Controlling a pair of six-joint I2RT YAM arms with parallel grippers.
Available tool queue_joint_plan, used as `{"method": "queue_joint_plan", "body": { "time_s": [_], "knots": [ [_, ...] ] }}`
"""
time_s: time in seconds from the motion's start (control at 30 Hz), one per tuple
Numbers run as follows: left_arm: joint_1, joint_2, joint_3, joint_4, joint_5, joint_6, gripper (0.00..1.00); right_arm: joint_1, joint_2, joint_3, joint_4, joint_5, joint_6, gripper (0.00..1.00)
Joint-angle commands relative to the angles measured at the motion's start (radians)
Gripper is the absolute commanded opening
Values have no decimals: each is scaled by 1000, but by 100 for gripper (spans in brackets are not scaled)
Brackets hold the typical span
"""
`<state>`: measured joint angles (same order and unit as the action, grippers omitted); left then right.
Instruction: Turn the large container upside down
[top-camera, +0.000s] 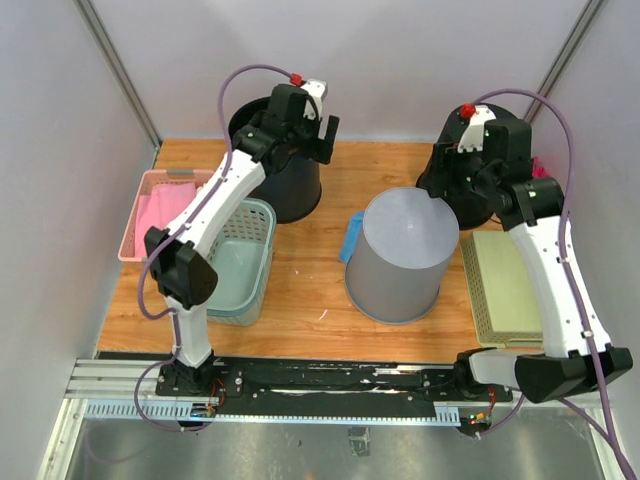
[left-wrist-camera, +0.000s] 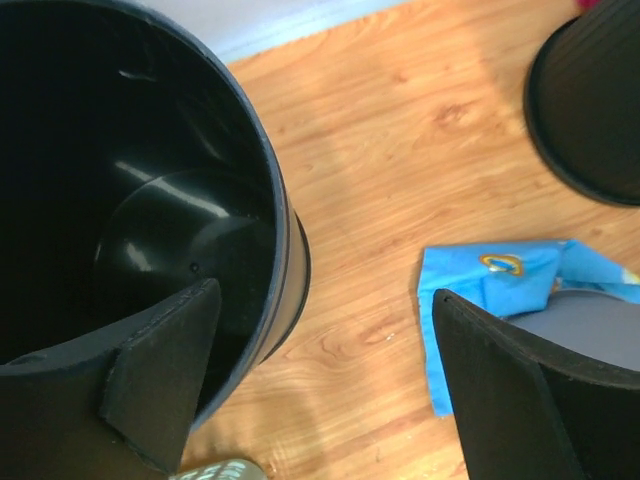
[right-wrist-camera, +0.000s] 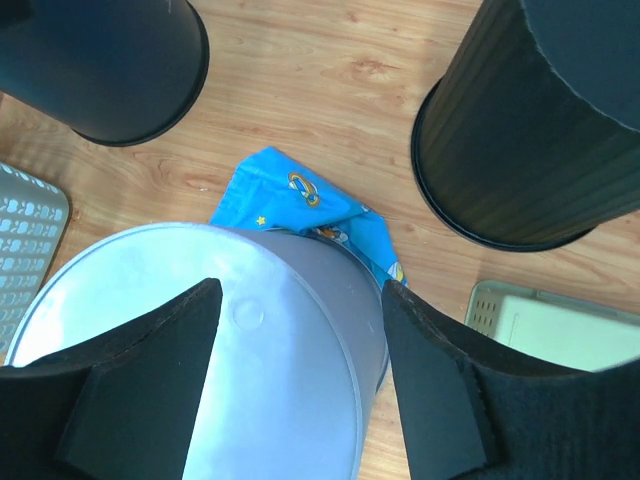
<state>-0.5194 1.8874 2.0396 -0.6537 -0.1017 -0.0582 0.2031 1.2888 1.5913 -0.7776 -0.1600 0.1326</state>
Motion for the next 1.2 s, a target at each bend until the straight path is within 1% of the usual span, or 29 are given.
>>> {"method": "queue_joint_plan", "body": {
  "time_s": [0.0, 0.03, 0.13, 0.2, 0.27, 0.3, 0.37, 0.4, 0.53, 0.63, 0.7, 0.8, 0.93, 1.03, 1.17],
  "knots": [
    [14, 58, 76, -61, 9, 30, 85, 4, -60, -21, -38, 59, -12, 67],
    [14, 72, 80, -62, 15, 29, 79, 4, -71, -26, -41, 65, -15, 67],
    [15, 98, 85, -62, 38, 19, 55, 4, -92, -36, -48, 86, -20, 67],
    [15, 110, 93, -61, 63, 6, 32, 4, -99, -36, -49, 100, -21, 67],
    [14, 116, 112, -61, 94, -6, 16, 4, -102, -35, -51, 111, -23, 67],
    [14, 116, 125, -61, 118, -12, 10, 3, -104, -33, -51, 116, -24, 67],
    [15, 113, 159, -63, 162, -29, 2, 4, -105, -31, -51, 121, -25, 66],
    [13, 110, 179, -61, 182, -41, 0, 4, -105, -31, -51, 123, -25, 66],
    [15, 99, 267, -43, 266, -119, 0, 3, -104, -35, -47, 125, -20, 66],
    [15, 46, 236, 63, 339, -201, 0, 4, -110, -46, -35, 125, -12, 66],
    [15, -13, 156, 179, 383, -274, 0, 2, -113, -51, -29, 128, -8, 65],
    [16, -110, -13, 389, 417, -377, 0, 3, -122, -55, -22, 136, -7, 65],
    [40, -176, -186, 584, 404, -511, 0, 2, -132, -61, -7, 140, -1, 65],
    [90, -210, -355, 759, 431, -640, 0, 0, -128, -55, -2, 123, 2, 65],
    [202, -225, -601, 1031, 527, -864, 0, -19, -117, -64, 15, 76, 16, 65]
  ]
}}
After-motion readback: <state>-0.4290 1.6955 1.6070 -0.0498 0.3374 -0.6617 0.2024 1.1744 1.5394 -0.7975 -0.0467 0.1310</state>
